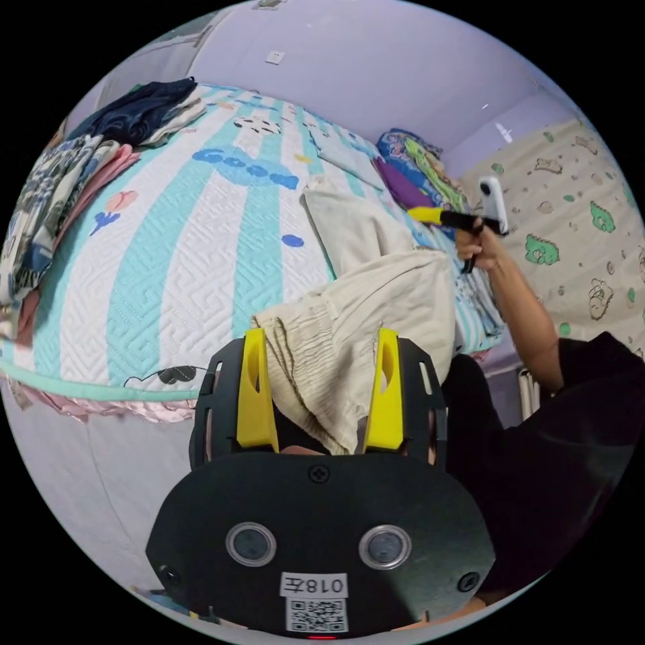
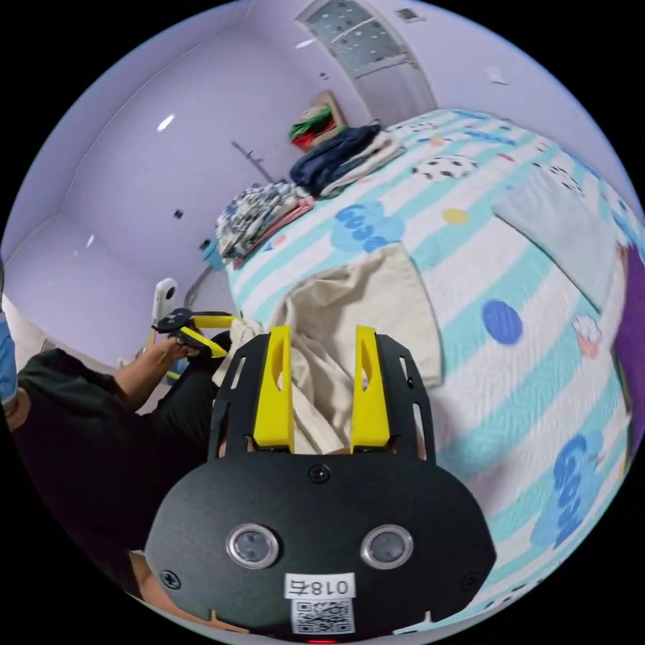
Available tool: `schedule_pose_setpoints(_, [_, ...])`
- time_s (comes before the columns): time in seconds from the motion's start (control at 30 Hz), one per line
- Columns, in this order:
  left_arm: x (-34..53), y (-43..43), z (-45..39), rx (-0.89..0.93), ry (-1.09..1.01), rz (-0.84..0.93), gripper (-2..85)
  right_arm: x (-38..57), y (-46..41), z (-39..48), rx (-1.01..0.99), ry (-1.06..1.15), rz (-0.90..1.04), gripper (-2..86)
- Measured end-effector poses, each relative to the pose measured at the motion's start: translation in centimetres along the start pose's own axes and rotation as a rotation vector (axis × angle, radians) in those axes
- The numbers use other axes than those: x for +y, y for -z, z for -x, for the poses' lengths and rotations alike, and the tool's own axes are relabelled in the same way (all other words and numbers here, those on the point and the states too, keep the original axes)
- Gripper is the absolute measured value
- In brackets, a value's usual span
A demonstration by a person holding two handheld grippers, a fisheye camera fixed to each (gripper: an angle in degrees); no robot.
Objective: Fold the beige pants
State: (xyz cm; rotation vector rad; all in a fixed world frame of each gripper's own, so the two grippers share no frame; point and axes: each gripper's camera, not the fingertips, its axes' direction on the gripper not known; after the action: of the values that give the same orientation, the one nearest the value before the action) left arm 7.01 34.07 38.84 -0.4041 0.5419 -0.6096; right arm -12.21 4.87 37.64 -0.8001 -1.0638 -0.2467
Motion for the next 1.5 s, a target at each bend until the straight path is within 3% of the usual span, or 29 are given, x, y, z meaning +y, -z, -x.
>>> schedule_pose_setpoints(0.07, [-0.5,-1.0,-1.7,-0.069,-0.02,0.044,21.2,-3.5,-1.7,0.6,-0.058,0.06,0.078,13.6])
schedule_pose_setpoints(0.23, [-1.0,-1.9,-5.9,-0.28,-0.041,0.095,14.5,-7.7,-5.7,-0.2,0.019,0.032,0.296,13.2])
schedule_pose_setpoints(0.33, [-0.4,-1.0,-7.5,-0.275,-0.075,0.036,8.1,-8.1,-7.2,-1.1,-0.04,-0.01,0.417,5.9])
schedule_pose_setpoints(0.6, [1.6,8.0,-11.0,-0.254,-0.138,-0.266,3.7,-4.1,6.5,-0.6,0.068,-0.076,-0.003,0.9])
schedule_pose_setpoints(0.73, [-2.2,16.4,-12.4,-0.408,-0.222,-0.478,3.5,1.7,18.1,-2.5,0.162,-0.215,-0.383,0.4])
schedule_pose_setpoints(0.87, [-6.1,21.8,-11.9,-0.422,-0.248,-0.659,3.6,8.3,27.6,-1.1,0.282,-0.268,-0.734,0.2])
schedule_pose_setpoints(0.97, [-8.4,22.2,-10.7,-0.397,-0.243,-0.723,3.7,13.4,31.1,1.5,0.406,-0.311,-0.873,0.3])
schedule_pose_setpoints(1.1, [-8.3,17.8,-6.4,-0.324,-0.187,-0.72,4.0,20.9,30.4,3.4,0.502,-0.451,-0.909,0.9])
schedule_pose_setpoints(1.2, [-6.0,12.9,-1.9,-0.294,-0.124,-0.631,4.4,27.8,26.5,2.3,0.536,-0.646,-0.815,2.3])
schedule_pose_setpoints(1.27, [-4.3,9.5,1.4,-0.277,-0.047,-0.491,5.2,32.9,22.3,-2.2,0.341,-0.844,-0.574,4.8])
schedule_pose_setpoints(1.33, [-0.9,6.3,4.7,-0.254,0.016,-0.318,6.4,37.2,20.0,-4.2,0.188,-0.941,-0.521,5.7])
schedule_pose_setpoints(1.5, [7.3,9.8,7.1,-0.12,0.088,-0.431,6.2,43.9,20.3,-2.7,0.042,-0.947,-0.576,6.8])
